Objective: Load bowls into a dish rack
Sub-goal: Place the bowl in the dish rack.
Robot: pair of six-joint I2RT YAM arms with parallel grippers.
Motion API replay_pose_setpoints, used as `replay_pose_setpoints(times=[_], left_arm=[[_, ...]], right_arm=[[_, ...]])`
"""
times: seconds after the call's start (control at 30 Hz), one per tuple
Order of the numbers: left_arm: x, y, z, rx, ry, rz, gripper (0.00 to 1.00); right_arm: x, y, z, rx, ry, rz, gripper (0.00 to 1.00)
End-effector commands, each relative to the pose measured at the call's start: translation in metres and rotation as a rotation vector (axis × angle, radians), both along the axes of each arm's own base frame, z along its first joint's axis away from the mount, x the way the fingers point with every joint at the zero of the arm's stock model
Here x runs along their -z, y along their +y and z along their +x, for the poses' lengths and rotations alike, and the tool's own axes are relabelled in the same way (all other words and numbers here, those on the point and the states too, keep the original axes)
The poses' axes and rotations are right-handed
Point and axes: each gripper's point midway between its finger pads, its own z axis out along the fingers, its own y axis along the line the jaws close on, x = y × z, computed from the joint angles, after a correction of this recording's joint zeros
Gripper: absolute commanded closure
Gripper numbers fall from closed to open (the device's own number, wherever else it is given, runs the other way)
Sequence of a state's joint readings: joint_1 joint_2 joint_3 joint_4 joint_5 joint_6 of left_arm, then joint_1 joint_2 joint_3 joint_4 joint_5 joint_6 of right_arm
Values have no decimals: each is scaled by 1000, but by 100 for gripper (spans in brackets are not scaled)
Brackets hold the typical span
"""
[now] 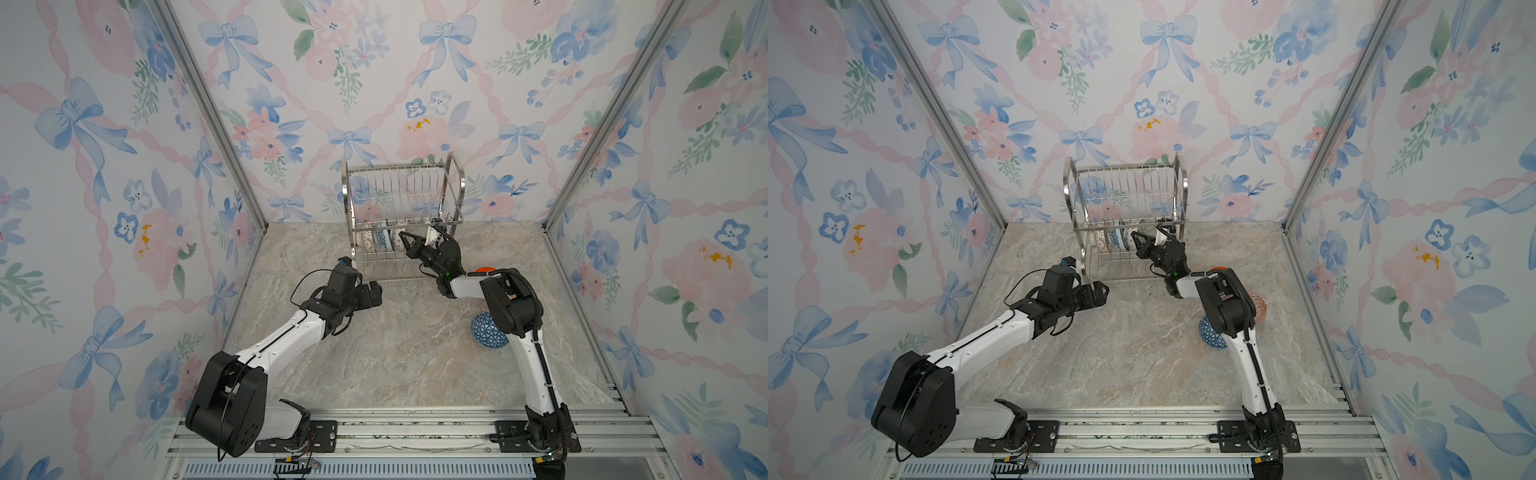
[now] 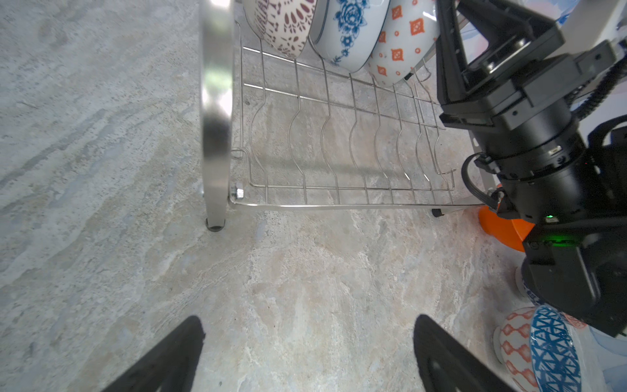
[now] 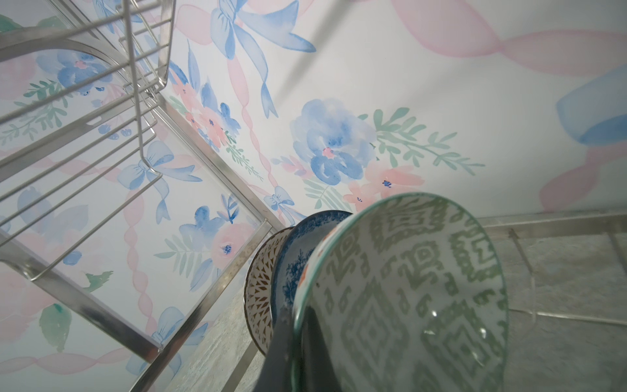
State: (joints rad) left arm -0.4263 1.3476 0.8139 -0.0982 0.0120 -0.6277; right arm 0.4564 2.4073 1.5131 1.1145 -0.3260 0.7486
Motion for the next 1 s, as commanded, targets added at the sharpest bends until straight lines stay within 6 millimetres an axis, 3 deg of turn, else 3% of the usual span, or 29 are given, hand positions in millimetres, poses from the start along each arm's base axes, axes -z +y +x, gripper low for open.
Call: replay_pose_setpoints(times=[0.0, 0.5, 0.73, 0.97], left_arm=[[-3, 2, 6, 3, -18, 14, 3], [2, 3, 8, 1, -4, 20, 3], [5, 2, 9, 4, 4, 20, 2], [6, 2, 8, 5, 6, 21, 3]], right_arm=[[35, 0, 7, 13, 85, -25, 93], [64, -6, 17, 5, 164, -77, 88], [67, -7, 15, -4, 166, -96, 87], [56, -13, 10, 5, 138, -118, 84]])
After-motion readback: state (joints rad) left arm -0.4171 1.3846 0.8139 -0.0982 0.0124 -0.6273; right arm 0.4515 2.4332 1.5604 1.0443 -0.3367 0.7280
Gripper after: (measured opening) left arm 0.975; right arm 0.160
